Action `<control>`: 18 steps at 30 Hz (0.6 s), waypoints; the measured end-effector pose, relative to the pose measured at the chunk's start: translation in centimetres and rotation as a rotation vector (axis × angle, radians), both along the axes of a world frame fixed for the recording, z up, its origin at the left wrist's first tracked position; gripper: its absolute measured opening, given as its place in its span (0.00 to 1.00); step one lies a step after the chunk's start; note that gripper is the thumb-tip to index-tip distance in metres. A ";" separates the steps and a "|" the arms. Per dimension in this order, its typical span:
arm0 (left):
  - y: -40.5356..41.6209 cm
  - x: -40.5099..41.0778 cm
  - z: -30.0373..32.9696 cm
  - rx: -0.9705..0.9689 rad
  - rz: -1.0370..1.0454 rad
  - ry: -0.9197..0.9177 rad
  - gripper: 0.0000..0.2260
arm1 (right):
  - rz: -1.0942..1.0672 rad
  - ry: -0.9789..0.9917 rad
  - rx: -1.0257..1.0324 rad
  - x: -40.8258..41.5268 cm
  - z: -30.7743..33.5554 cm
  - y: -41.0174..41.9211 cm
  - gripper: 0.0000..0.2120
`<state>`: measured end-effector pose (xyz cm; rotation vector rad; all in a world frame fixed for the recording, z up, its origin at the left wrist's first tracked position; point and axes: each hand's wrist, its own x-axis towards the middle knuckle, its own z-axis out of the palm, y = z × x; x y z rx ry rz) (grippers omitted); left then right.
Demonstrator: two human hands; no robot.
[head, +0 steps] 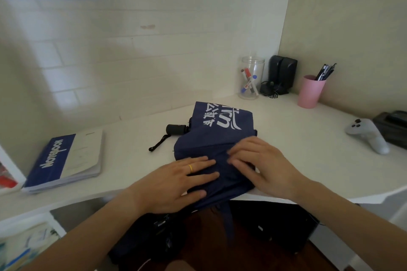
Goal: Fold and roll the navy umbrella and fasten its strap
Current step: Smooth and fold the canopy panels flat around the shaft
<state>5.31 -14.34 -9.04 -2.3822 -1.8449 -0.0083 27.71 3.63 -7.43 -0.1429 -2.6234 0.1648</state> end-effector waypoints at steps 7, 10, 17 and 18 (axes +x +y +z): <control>0.2 -0.3 0.6 -0.163 0.195 -0.300 0.20 | -0.088 -0.544 -0.074 -1.0 -2.6 1.0 0.38; 1.9 -0.3 1.3 -0.120 0.258 -0.411 0.18 | -0.137 -0.577 -0.095 -2.5 -2.2 2.0 0.32; 4.3 -0.9 2.4 -0.120 0.442 -0.797 0.29 | -0.122 -0.651 -0.096 -2.8 -1.0 2.1 0.29; 4.7 -0.7 2.4 -0.083 0.458 -0.729 0.32 | -0.114 -0.658 -0.103 -2.9 -0.4 2.0 0.30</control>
